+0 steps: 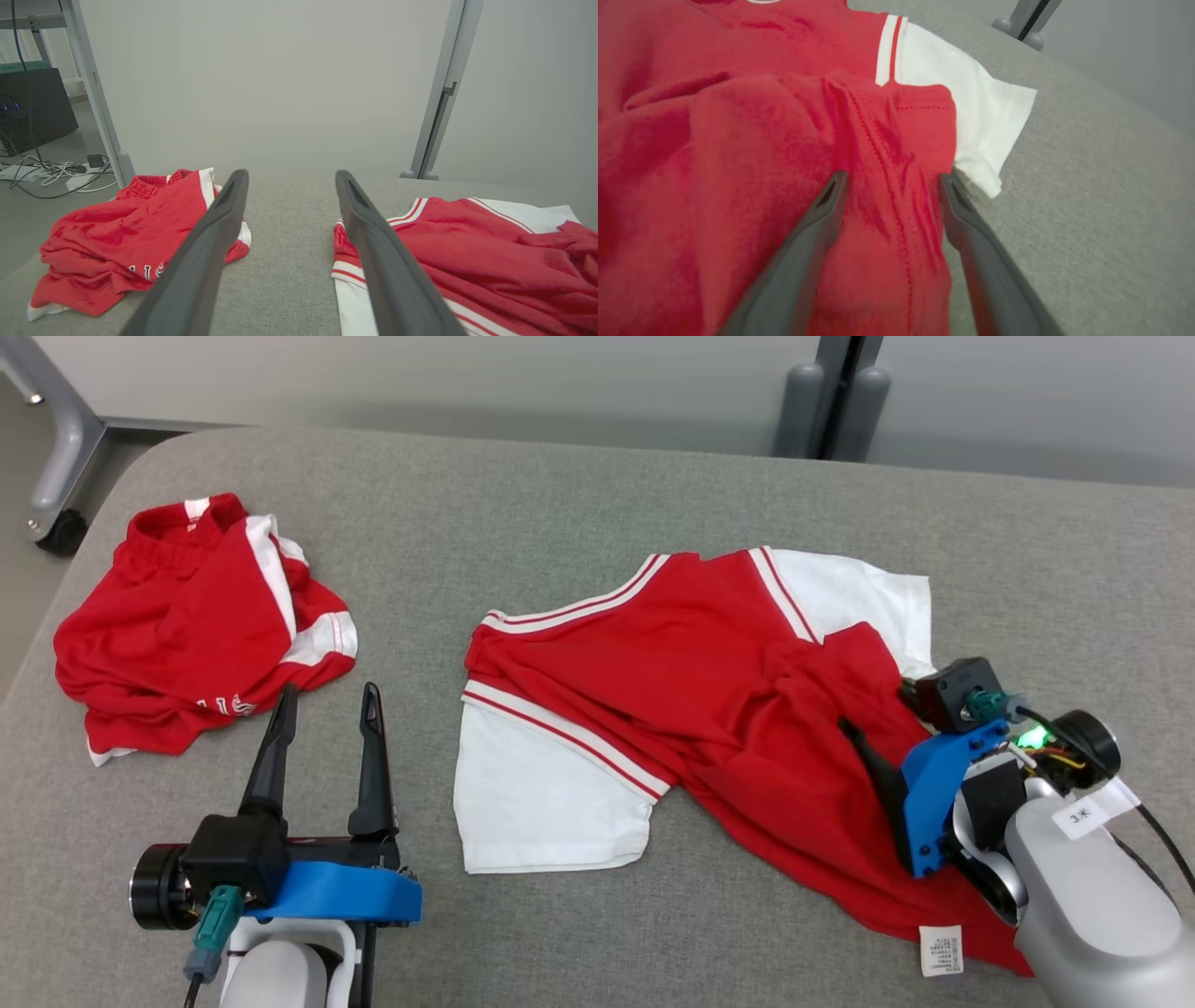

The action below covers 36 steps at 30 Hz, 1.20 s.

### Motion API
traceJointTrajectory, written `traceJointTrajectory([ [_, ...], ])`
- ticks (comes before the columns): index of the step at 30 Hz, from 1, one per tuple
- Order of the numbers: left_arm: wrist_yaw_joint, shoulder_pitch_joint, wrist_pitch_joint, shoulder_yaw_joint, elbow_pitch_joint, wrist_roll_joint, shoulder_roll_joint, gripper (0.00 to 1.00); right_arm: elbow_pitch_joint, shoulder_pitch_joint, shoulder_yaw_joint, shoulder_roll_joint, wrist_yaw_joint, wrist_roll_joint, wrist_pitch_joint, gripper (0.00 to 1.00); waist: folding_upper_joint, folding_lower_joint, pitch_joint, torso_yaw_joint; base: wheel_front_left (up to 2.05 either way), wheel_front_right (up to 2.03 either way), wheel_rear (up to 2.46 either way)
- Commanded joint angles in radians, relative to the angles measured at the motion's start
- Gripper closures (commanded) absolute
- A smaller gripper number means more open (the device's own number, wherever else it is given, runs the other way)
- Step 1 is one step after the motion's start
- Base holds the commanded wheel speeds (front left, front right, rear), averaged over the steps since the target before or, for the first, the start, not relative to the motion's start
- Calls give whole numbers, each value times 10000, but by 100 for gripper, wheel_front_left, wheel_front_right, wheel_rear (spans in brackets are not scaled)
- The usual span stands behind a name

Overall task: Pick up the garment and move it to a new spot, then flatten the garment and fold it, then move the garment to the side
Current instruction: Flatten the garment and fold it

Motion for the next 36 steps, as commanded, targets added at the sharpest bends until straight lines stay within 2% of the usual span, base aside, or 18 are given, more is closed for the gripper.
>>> traceJointTrajectory([
  [1, -33, -121, -27, -16, 7, 84, -26, 0, 229, -227, 137, -58, 5, 181, 74, 0, -1, -1, 104, 89, 0, 0, 0],
  [4, -35, -196, -25, -31, 27, 74, -44, 0, 777, -305, 542, -97, 5, 591, 361, 0, -1, -1, 167, 130, 0, 0, 0],
  [5, -29, -215, -25, -39, 43, 69, -48, 0, 910, -311, 662, -74, 5, 779, 473, 19, -1, -1, 174, 131, 0, 0, 0],
  [6, -25, -235, -25, -51, 65, 65, -51, 0, 984, -360, 802, -107, 7, 930, 497, 53, -1, -1, 181, 127, 0, 0, 0],
  [7, -19, -260, -25, -56, 82, 63, -51, 0, 1026, -457, 905, -192, 5, 1001, 404, 100, -1, -1, 189, 119, 0, 0, 0],
  [12, 4, -372, -25, -97, 148, 1, -59, 0, 1270, -1207, 603, -684, 1, 1386, -278, 100, -1, -1, 217, 73, 0, 0, 0],
  [18, -1, -510, -25, -255, 166, -89, -61, 0, 2152, -2225, -408, -1205, 2, 1315, -1273, 100, -1, -1, 320, 136, 0, 0, 0],
  [23, 3, -581, -25, -344, 198, -119, -62, 0, 3371, -2997, -1283, -1045, 4, 1224, -2050, 100, -1, -1, 444, 234, 0, 0, 0],
  [24, 8, -579, -25, -355, 209, -121, -59, 0, 3665, -3084, -1404, -980, 4, 1240, -2110, 71, -1, -1, 455, 248, 0, 0, 0],
  [25, 14, -577, -25, -354, 218, -122, -58, 0, 3921, -3191, -1503, -891, 4, 1255, -2217, 17, -1, -1, 469, 255, 0, 0, 0],
  [26, 12, -585, -25, -359, 225, -123, -59, 0, 4149, -3310, -1556, -841, 4, 1235, -2321, 0, -1, -1, 485, 258, 0, 0, 0],
  [30, 32, -566, -25, -288, 269, 7, -60, 0, 4900, -3390, -1754, -534, 4, 1108, -3612, 0, -1, -1, 387, -6, 0, 0, 0],
  [36, -62, -349, -25, 27, 271, 220, -47, 0, 4529, -2720, -2012, -256, 4, 1345, -4242, 0, -1, -1, 6, -618, 0, 0, 0],
])
